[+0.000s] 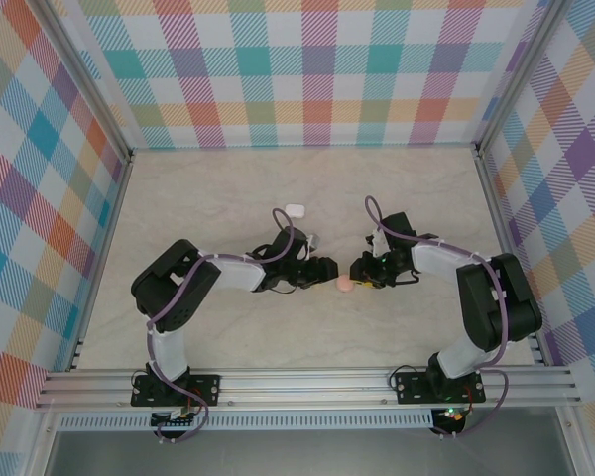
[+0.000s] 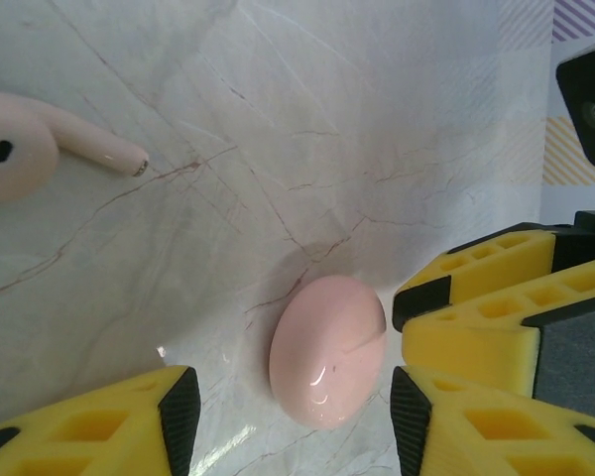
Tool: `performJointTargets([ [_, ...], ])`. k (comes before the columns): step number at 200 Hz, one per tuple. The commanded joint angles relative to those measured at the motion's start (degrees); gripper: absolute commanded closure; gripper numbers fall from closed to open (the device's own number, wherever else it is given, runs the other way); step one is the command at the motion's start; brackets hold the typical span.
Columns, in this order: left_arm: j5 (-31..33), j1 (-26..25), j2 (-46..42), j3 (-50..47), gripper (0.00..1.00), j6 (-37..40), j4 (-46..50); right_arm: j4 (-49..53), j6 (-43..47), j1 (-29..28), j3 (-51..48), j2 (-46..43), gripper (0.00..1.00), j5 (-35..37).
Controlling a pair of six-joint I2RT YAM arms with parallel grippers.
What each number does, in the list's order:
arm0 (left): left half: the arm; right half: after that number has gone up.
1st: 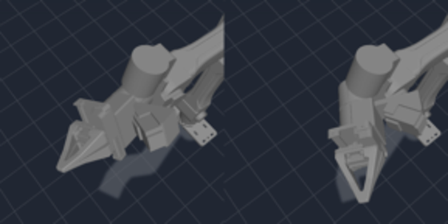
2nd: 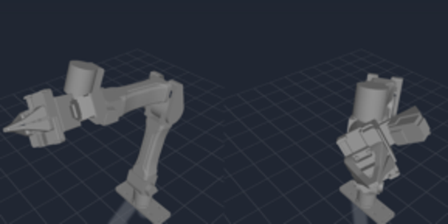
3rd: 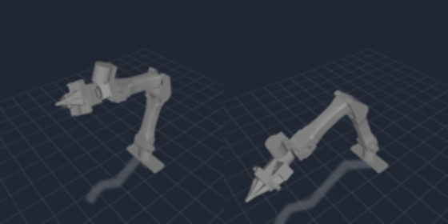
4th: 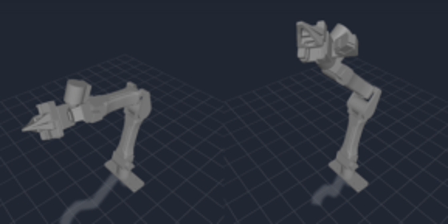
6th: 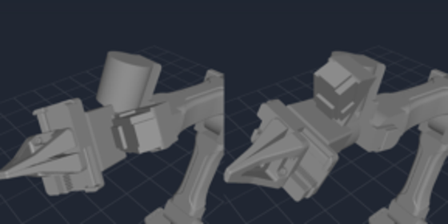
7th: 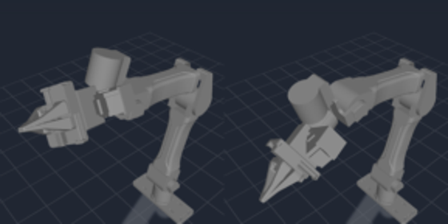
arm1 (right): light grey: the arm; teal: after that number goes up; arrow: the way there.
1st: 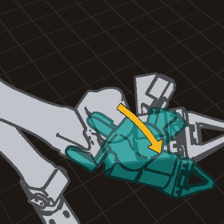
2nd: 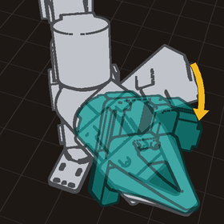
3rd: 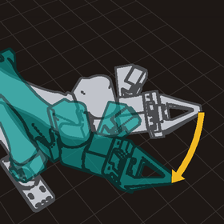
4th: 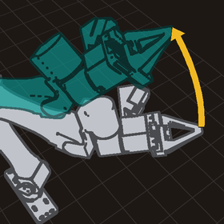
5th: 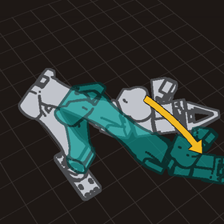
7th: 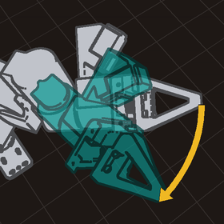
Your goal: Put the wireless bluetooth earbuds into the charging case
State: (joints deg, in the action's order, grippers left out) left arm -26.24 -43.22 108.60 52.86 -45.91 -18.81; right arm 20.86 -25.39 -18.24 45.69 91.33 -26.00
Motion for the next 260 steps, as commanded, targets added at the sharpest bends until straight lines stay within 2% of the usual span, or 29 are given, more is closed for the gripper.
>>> performJointTargets([
  [1,-2.4,-1.8,4.3,1.0,0.48,-1.5,-0.4,-1.7,-0.6,-0.1,-0.9,1.0,0.72,-0.4],
  [50,-2.6,-2.8,6.1,2.3,0.53,-2.1,0.4,-2.3,-0.6,0.0,-1.6,1.7,0.75,-0.5],
  [79,-0.4,-3.6,5.6,3.7,0.55,-1.2,6.1,-2.7,-0.8,0.0,-2.0,2.1,0.76,-0.6],
  [122,3.3,-4.6,3.4,5.8,0.54,1.6,14.7,-3.2,-1.0,0.0,-2.7,2.3,0.76,-0.8],
  [212,-2.4,-4.8,4.3,3.9,0.59,-5.9,4.7,-4.4,-1.4,0.0,-3.8,2.3,0.78,-0.8],
  [260,-2.8,-4.9,4.2,3.5,0.62,-7.9,2.9,-5.9,-2.4,0.0,-4.2,2.0,0.79,-1.9],
])
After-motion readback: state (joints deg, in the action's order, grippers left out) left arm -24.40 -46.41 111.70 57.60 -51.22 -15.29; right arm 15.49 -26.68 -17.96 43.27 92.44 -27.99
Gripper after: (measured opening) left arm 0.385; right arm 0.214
